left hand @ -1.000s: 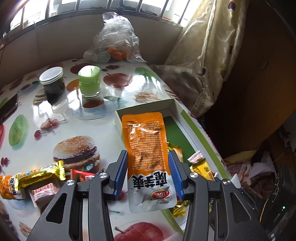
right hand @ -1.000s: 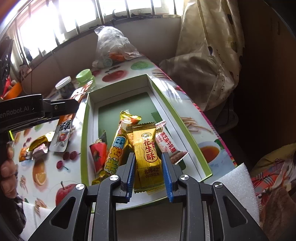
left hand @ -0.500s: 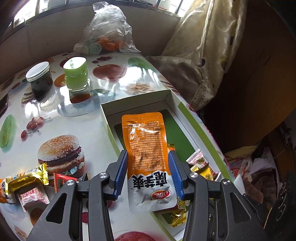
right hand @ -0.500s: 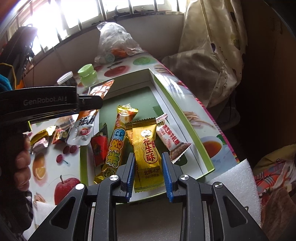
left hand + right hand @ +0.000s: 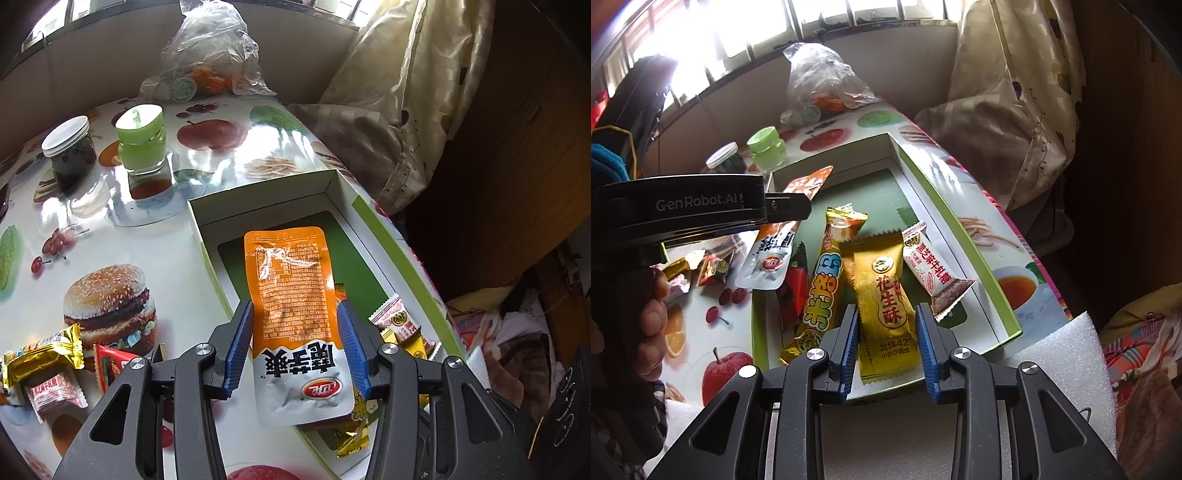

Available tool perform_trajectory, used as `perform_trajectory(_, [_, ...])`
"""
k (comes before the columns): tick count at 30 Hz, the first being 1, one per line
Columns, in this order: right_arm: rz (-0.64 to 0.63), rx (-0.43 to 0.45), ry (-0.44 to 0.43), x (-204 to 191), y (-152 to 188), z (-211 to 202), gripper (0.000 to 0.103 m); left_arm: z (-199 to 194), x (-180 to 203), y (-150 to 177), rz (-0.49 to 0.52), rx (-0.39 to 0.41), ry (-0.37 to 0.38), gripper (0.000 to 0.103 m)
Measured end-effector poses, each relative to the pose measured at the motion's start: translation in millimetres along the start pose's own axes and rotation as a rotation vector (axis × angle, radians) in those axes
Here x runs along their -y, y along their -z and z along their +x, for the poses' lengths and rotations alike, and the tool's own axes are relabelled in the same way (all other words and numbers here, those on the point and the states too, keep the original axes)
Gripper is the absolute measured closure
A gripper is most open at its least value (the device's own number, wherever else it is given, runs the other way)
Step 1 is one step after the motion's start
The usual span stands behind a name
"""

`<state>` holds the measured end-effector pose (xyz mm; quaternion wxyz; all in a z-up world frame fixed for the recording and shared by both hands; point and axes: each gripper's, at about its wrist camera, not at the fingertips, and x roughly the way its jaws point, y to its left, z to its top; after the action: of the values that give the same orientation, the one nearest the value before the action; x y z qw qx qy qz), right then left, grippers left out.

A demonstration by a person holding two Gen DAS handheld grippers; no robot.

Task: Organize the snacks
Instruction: 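Lower both packets into the green box and open both tools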

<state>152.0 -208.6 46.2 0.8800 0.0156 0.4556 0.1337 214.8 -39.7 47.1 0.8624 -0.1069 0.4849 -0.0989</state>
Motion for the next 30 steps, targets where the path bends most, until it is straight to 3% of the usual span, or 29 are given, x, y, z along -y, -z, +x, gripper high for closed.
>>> perform_trajectory(11, [0.003, 0.014, 0.017, -0.2, -1.9, -2.6, 0.062, 1.5, 0.7, 0.9, -0.001, -0.007, 0.021, 0.053])
perform_trajectory(30, [0.005, 0.034, 0.034, -3.8, -1.2, -13.0, 0.055, -12.8, 4.9, 6.4, 0.005, 0.019, 0.02, 0.051])
